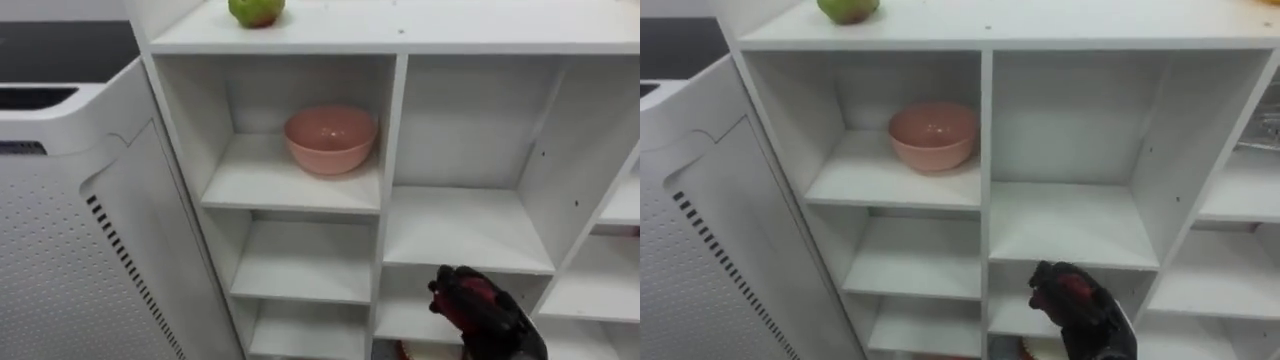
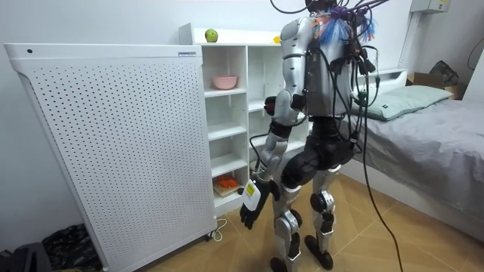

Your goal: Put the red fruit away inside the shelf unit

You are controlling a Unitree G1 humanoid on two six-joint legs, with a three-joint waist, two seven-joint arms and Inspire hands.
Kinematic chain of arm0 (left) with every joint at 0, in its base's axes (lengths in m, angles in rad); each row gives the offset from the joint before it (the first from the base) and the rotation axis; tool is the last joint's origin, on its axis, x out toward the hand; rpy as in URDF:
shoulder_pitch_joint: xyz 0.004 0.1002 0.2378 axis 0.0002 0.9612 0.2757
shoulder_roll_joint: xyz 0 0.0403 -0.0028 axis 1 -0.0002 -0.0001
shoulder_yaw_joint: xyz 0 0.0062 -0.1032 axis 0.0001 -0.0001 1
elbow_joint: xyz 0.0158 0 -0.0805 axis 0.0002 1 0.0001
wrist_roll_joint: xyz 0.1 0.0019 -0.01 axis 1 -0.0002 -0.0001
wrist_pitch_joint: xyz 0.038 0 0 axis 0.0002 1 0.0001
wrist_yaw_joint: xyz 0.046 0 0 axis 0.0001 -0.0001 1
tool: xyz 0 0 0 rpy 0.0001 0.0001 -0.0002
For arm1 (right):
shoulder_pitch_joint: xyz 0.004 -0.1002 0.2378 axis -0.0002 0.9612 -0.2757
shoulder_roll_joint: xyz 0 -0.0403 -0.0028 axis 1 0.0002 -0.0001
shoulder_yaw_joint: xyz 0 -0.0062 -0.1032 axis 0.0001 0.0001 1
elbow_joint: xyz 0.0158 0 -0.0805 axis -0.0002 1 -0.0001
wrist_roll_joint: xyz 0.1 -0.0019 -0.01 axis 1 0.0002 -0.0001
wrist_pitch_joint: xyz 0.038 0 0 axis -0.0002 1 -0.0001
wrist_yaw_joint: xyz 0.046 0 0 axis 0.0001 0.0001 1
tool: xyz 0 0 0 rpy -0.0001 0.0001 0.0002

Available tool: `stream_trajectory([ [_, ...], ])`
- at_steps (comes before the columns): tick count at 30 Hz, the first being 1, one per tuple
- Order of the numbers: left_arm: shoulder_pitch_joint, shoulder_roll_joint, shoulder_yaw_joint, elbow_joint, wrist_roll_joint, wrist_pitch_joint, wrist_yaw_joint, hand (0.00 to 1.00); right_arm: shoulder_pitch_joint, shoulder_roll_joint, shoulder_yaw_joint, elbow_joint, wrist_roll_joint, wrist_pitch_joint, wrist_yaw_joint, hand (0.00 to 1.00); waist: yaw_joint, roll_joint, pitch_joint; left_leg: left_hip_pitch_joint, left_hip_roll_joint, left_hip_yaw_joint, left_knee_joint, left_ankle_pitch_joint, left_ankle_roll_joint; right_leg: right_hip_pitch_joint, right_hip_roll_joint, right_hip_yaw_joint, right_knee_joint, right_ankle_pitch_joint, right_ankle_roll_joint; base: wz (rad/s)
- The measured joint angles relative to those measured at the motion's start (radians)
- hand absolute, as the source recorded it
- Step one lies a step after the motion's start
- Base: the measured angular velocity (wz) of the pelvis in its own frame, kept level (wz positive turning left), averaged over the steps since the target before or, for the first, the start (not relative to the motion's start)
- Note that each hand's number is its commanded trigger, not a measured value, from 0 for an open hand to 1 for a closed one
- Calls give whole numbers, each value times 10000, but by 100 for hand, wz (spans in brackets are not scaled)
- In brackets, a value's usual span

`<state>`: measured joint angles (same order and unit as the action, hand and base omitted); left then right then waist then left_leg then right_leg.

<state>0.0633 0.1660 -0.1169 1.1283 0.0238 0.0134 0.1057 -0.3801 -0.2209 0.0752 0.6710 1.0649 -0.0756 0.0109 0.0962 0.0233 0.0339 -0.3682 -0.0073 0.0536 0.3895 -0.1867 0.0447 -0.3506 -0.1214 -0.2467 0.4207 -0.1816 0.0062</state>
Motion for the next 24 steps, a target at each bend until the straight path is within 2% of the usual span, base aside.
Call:
stream_trajectory([
  [2, -42, 25, -208, -2, -269, -26, 22, 0, -125, 71, 5, 243, 570, 0, 18, 100, 74, -7, 20, -558, -6, 41, 196, 104, 9, -592, -23, 95, 196, -22, -17, -3],
  [4, -54, 53, -472, -94, -331, -92, 196, 0, -413, 120, 5, 819, 1209, 5, 5, 100, 289, -110, 73, -1191, -5, 229, 274, 289, -1, -1405, -79, 238, 512, -22, -21, -10],
  [12, -58, 47, -1289, -384, -325, 34, 422, 0, -1259, 11, -42, 1599, 3310, 10, 2, 100, 537, -161, 107, -3199, -75, 200, 761, 699, -102, -3552, -360, 199, 1434, 48, -267, 7],
  [15, -96, 50, -1604, -553, -330, 103, 434, 0, -1371, -96, -120, 1620, 3899, 9, 3, 100, 643, -199, 131, -3684, -102, 183, 956, 751, -145, -4090, -482, 188, 1788, -5, -351, 9],
  [20, -213, 32, -1836, -1130, -411, 196, 489, 0, -2298, -336, -276, 2576, 4719, 47, 15, 100, 788, -220, 147, -4582, -43, 98, 1468, 793, -176, -4853, -585, -67, 2258, -78, -554, 12],
  [24, -252, 62, -1817, -1191, -1427, 255, 491, 0, -2650, -766, -311, 2651, 5012, 127, 70, 100, 1033, -199, 152, -5002, -53, -12, 2025, 628, -216, -5157, -633, -127, 2755, -295, -600, 11],
])
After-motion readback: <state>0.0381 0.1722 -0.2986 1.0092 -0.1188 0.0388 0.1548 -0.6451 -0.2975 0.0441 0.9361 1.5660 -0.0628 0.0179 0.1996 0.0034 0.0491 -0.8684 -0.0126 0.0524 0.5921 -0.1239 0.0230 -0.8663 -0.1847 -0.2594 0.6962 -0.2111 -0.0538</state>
